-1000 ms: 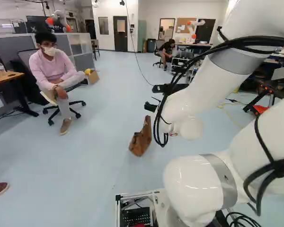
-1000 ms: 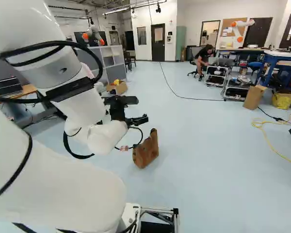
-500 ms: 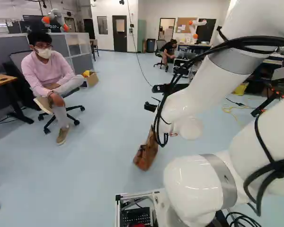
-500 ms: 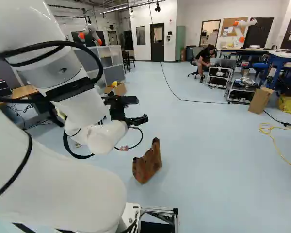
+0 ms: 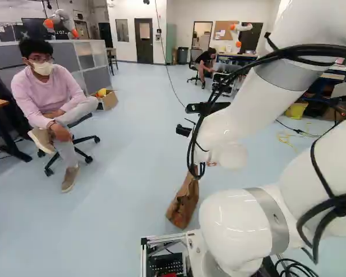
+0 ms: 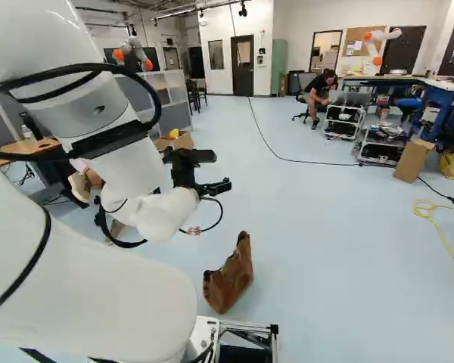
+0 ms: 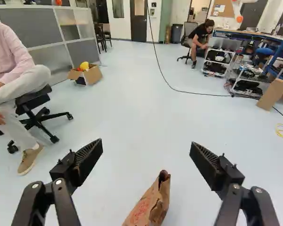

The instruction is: Pick up the grocery bag from the ground

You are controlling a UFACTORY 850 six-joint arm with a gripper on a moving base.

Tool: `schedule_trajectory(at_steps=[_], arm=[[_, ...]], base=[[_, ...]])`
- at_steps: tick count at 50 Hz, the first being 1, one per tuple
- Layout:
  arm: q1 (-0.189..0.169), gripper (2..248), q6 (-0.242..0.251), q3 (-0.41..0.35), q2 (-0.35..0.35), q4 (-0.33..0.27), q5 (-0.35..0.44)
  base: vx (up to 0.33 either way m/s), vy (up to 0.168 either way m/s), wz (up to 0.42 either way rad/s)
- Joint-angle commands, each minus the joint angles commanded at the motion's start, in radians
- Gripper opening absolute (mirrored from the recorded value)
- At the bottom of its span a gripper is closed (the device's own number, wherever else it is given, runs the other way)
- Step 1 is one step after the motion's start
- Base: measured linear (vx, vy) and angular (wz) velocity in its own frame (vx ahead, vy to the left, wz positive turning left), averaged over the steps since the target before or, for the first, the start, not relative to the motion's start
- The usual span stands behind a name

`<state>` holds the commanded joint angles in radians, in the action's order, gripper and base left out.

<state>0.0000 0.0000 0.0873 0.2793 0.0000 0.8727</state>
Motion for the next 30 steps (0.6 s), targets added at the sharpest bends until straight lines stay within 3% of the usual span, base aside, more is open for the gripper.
schedule_trajectory(at_steps=[22,30], arm=[[0.0,247,0.0,0.038,-0.045,0.0,-0.003],[0.0,247,0.0,0.068,-0.079,0.0,-0.051]], base=[[0.037,0.001,-0.006],[0.0,0.0,0.0]])
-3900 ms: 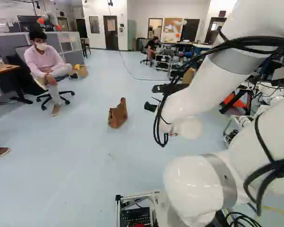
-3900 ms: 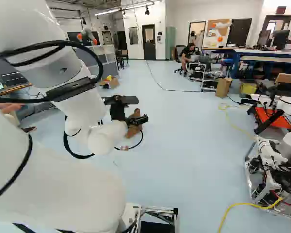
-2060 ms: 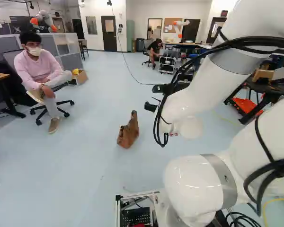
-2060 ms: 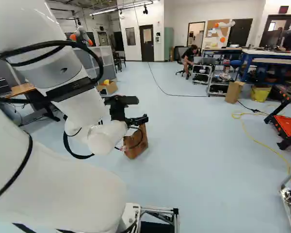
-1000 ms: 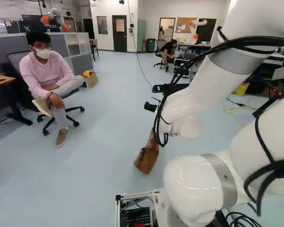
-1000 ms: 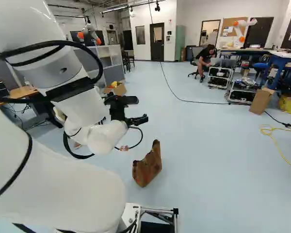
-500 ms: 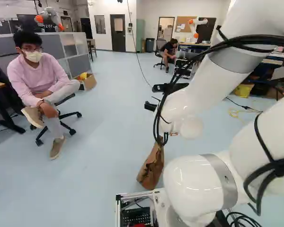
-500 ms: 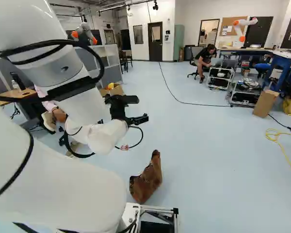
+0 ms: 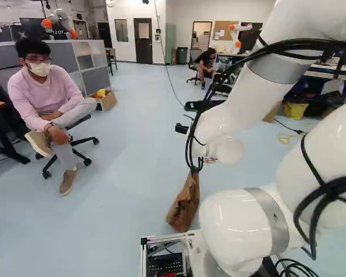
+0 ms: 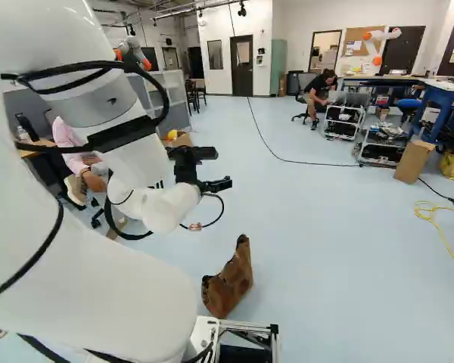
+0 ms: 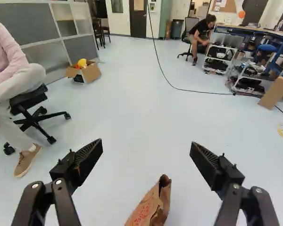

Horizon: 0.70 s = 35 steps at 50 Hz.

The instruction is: Pick up the grocery bag from the ground

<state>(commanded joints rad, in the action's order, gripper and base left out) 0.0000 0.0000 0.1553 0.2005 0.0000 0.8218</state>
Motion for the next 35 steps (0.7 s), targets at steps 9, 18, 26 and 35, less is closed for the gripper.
schedule_trajectory(at_steps=[9,18,26,35], arm=[[0.0,247,0.0,0.061,-0.067,0.0,-0.088],[0.0,247,0.0,0.137,-0.147,0.0,-0.178],[0.0,247,0.0,0.207,-0.216,0.0,-0.262],[0.0,247,0.0,0.291,-0.311,0.016,-0.365]], base=[[0.0,0.0,0.0],[0.0,0.0,0.0],[0.0,0.0,0.0],[0.0,0.0,0.0]])
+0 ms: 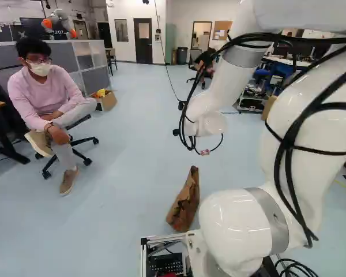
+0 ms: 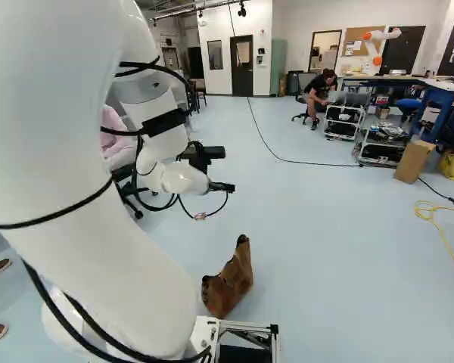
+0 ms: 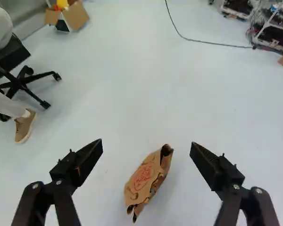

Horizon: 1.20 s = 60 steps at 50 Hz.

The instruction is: Pick up the grocery bag from the ground

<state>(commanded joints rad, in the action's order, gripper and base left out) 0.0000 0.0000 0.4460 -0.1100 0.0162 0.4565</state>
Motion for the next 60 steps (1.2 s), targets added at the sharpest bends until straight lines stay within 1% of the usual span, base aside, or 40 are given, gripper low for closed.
schedule_trajectory(at_steps=[12,25,34,46,60], arm=[[0.0,247,0.0,0.125,-0.164,0.043,-0.159],[-0.002,247,0.0,0.252,-0.326,0.118,-0.351],[-0.016,247,0.0,0.331,-0.427,0.172,-0.45],[-0.042,247,0.0,0.419,-0.543,0.22,-0.525],[-0.107,247,0.0,0.496,-0.66,0.231,-0.542]], base=[[0.0,0.0,0.0],[0.0,0.0,0.0],[0.0,0.0,0.0],[0.0,0.0,0.0],[0.0,0.0,0.0]])
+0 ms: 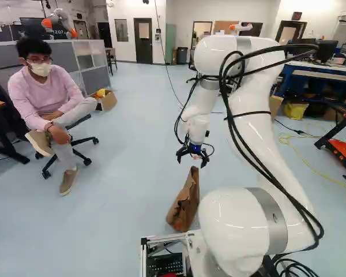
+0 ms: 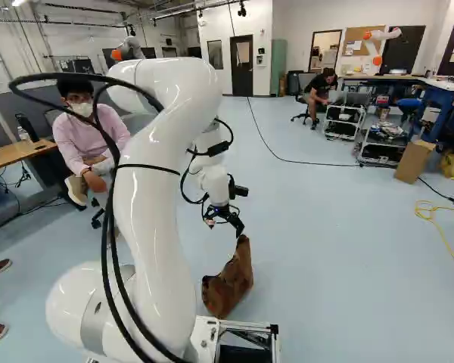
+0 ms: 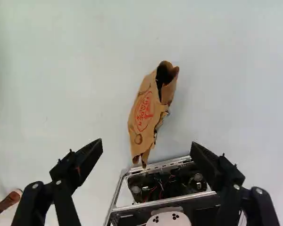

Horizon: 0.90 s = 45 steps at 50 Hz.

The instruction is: Pick up the grocery bag from the ground

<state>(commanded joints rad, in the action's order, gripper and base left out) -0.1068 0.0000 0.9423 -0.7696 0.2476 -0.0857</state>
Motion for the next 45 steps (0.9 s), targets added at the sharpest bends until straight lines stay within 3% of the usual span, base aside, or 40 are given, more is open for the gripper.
schedule_trajectory(at_steps=[16,45], arm=[[-0.065,247,0.0,0.085,-0.126,0.0,0.0],[-0.086,247,0.0,0.241,-0.344,0.0,0.0]], base=[[0.0,0.0,0.0],[0.0,0.0,0.0]])
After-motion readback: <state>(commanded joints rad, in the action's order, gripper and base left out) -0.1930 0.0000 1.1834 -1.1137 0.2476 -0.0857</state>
